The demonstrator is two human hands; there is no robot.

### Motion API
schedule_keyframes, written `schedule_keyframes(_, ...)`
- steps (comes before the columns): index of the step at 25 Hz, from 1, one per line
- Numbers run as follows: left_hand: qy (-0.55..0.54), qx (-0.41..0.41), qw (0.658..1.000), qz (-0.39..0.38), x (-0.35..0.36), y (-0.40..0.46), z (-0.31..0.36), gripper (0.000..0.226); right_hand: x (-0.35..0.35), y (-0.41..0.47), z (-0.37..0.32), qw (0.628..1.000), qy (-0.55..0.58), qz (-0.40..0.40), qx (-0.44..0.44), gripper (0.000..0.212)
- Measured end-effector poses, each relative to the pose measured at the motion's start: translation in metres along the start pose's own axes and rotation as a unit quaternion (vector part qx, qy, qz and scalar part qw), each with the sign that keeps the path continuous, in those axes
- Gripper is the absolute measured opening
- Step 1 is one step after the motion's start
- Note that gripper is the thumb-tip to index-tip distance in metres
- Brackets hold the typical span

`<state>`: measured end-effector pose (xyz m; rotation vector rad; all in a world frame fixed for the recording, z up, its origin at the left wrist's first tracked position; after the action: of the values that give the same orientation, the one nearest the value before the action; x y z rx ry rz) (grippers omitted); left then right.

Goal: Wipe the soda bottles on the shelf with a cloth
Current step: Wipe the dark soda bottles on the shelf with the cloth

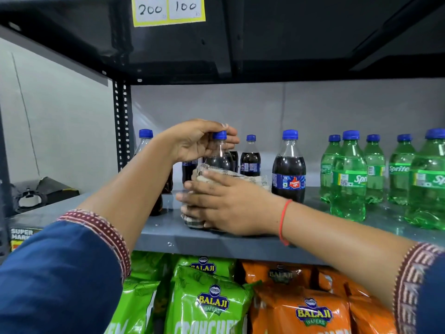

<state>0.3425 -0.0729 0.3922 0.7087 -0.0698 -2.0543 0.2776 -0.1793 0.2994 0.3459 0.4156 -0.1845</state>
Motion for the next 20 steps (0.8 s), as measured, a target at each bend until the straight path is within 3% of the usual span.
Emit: schedule_keyframes(20,-0.021,-0.025,0.999,0.005,0.005,-0.007,0.005,0.031,-0.006,-0.001,0.018,0.999,0.014,0.029,-0.007,0.042)
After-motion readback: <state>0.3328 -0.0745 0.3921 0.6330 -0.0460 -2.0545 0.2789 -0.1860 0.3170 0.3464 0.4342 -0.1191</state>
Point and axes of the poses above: each hand's wrist, its own y-axis towards the middle knuckle, its own x-axis out of the palm, z = x × y, the point moved 2 cm from there along y, towards the middle knuckle, and after that the axes turned 15 degrees about y, right-handed, at the moved point
